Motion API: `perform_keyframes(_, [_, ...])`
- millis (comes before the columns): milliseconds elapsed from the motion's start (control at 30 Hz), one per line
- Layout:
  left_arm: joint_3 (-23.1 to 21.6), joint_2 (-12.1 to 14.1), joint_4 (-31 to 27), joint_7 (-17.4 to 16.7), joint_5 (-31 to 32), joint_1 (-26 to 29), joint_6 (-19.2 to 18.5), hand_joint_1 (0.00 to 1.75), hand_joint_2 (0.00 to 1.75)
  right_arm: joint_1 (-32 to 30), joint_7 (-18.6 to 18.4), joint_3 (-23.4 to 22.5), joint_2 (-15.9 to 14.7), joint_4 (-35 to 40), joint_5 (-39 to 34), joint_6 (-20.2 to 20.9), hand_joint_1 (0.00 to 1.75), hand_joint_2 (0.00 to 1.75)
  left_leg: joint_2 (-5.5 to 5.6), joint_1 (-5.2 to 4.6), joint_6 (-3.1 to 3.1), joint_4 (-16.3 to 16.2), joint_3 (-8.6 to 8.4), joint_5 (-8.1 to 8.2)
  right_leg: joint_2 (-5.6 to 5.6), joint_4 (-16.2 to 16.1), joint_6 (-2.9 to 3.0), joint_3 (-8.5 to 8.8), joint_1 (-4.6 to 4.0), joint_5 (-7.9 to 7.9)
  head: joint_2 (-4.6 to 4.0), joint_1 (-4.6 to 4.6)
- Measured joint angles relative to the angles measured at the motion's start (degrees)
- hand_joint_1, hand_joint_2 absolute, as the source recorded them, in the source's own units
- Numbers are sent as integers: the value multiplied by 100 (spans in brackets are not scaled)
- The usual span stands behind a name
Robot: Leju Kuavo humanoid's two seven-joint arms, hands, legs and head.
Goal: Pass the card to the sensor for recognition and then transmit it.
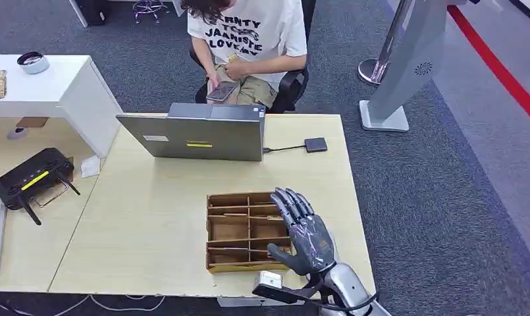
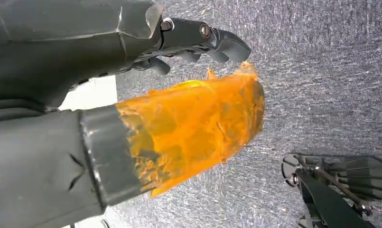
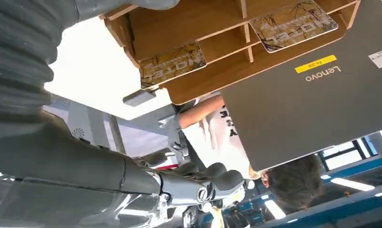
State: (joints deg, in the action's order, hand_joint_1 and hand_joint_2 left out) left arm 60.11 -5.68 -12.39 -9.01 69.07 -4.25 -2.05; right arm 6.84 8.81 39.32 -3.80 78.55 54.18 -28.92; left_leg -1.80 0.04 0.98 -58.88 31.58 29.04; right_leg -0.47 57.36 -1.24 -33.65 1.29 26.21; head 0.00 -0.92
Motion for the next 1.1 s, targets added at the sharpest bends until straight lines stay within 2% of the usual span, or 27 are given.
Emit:
perform_keyframes(300, [0,0,0,-4,2,0,0,0,0,-19,-2,-31,0,-2,7,-2,16,175,0,0,0,0,0,0,0,0,0,0,0,0,0,0])
perform_keyframes(433, [0,0,0,-6,2,0,0,0,0,-22,-2,-35,0,-2,7,-2,26,175,0,0,0,0,0,0,0,0,0,0,0,0,0,0])
perform_keyframes(467, [0,0,0,-4,2,0,0,0,0,-22,-2,-35,0,-2,7,-2,38,175,0,0,0,0,0,0,0,0,0,0,0,0,0,0])
perform_keyframes(600, [0,0,0,-4,20,0,0,0,0,-21,-2,-35,0,-11,7,0,56,175,0,0,0,0,0,0,0,0,0,0,0,0,0,0])
perform_keyframes(633, [0,0,0,-4,22,0,0,0,0,-19,-2,-37,0,-24,9,0,72,175,0,0,0,0,1,0,0,0,0,0,0,0,0,0])
perform_keyframes(667, [0,0,0,-4,28,0,0,0,0,-17,-2,-39,0,-41,11,2,75,175,0,0,0,0,1,0,0,0,0,0,0,0,0,0])
perform_keyframes(700, [0,0,0,-4,37,0,0,0,0,-11,-2,-42,0,-57,15,2,89,175,0,0,0,0,1,0,0,0,0,0,0,0,0,0])
perform_keyframes(833, [0,0,0,-4,48,-1,0,0,0,22,-2,-72,2,-116,42,2,106,175,0,0,0,0,1,0,0,0,0,1,0,0,0,0])
perform_keyframes(1067, [0,0,0,4,68,-1,-2,0,0,56,-2,-120,2,-190,50,0,94,175,1,0,0,0,1,0,0,0,0,1,0,0,0,0])
perform_keyframes(1100, [0,0,0,4,72,-1,-2,0,0,58,-2,-125,2,-192,55,0,99,175,0,0,0,0,1,0,0,0,0,0,0,0,0,0])
